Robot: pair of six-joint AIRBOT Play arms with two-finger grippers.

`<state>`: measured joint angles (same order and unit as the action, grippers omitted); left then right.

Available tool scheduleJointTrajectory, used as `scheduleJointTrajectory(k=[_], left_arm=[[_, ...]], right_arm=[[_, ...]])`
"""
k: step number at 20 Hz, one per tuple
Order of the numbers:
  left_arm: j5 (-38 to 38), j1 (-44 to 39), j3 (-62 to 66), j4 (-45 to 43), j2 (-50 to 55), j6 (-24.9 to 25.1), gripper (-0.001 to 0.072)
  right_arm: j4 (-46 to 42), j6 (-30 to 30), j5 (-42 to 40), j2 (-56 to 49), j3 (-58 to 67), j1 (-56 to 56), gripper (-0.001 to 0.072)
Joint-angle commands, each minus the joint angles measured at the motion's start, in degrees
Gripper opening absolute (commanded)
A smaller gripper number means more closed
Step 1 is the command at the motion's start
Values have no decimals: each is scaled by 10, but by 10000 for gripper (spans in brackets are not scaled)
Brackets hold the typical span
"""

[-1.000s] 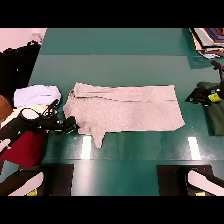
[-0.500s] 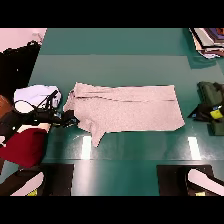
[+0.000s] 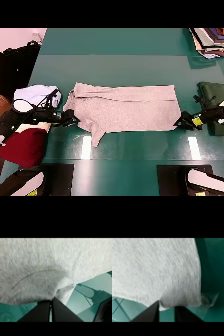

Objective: Fold the shirts.

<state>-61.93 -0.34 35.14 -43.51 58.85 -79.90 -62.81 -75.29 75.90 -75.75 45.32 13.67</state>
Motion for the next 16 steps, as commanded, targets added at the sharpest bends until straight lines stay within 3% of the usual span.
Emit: scheduleJointTrajectory(k=[1,4,7,11,16], left_arm=[[-19,0,3,-18,0,0,21],[-66,0,24,-108,-34,-30,20],[-140,0,37,-211,-118,-69,21],[-261,0,49,-203,-195,-79,21],[-180,0,112,-198,-167,-81,21]], right_arm=[[-3,0,-18,-3,12,-30,33],[-18,0,5,47,13,-30,17],[-65,0,81,133,13,-30,17],[-83,-7,137,256,13,-30,16],[-76,-27,84,303,14,-51,16]])
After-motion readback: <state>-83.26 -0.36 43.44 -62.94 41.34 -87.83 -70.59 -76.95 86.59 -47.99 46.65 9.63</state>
